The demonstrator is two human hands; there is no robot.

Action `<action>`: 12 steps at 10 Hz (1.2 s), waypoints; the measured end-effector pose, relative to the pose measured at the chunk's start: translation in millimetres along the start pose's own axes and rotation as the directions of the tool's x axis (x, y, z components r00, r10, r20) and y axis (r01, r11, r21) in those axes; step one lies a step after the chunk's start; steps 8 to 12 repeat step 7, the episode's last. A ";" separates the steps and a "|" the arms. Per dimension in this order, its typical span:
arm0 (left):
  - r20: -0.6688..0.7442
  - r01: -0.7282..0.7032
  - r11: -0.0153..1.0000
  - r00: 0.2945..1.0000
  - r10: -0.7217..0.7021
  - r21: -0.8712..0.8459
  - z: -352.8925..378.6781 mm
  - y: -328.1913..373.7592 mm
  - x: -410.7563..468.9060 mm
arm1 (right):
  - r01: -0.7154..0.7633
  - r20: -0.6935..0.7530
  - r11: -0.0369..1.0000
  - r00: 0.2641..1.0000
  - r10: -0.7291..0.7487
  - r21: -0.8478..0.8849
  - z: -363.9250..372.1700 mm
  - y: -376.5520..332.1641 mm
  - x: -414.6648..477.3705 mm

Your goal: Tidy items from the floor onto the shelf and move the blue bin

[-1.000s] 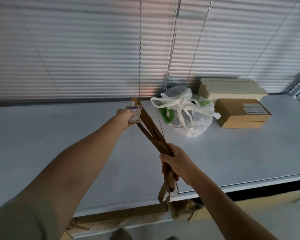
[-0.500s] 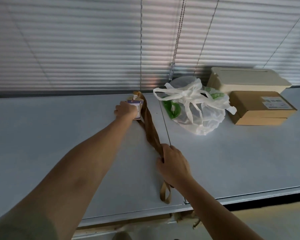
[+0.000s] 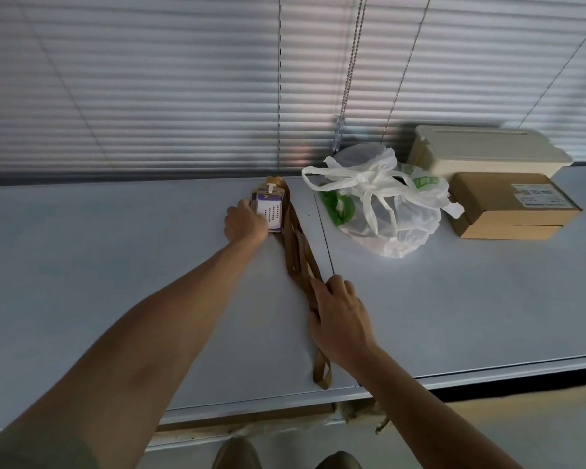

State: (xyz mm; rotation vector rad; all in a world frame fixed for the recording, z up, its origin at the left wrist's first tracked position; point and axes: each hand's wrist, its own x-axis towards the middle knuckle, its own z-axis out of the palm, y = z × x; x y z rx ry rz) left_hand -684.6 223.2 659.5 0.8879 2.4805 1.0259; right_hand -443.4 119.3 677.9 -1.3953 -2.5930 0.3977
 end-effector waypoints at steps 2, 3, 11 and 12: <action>0.047 0.085 0.995 0.995 -0.083 -0.056 -9.7 3.4 -4.8 | -0.049 0.033 0.990 0.998 0.045 0.135 -13.0 -2.0 -3.5; 0.064 0.135 0.989 0.989 -0.131 -0.062 -20.5 3.4 -12.4 | -0.096 0.085 0.981 0.993 0.082 0.170 -20.2 -7.0 -5.5; 0.204 0.175 0.984 0.964 -0.169 -0.013 -67.2 -7.7 -54.9 | -0.303 0.202 0.924 0.945 0.259 0.233 -40.8 -15.7 -16.9; 0.204 0.175 0.984 0.964 -0.169 -0.013 -67.2 -7.7 -54.9 | -0.303 0.202 0.924 0.945 0.259 0.233 -40.8 -15.7 -16.9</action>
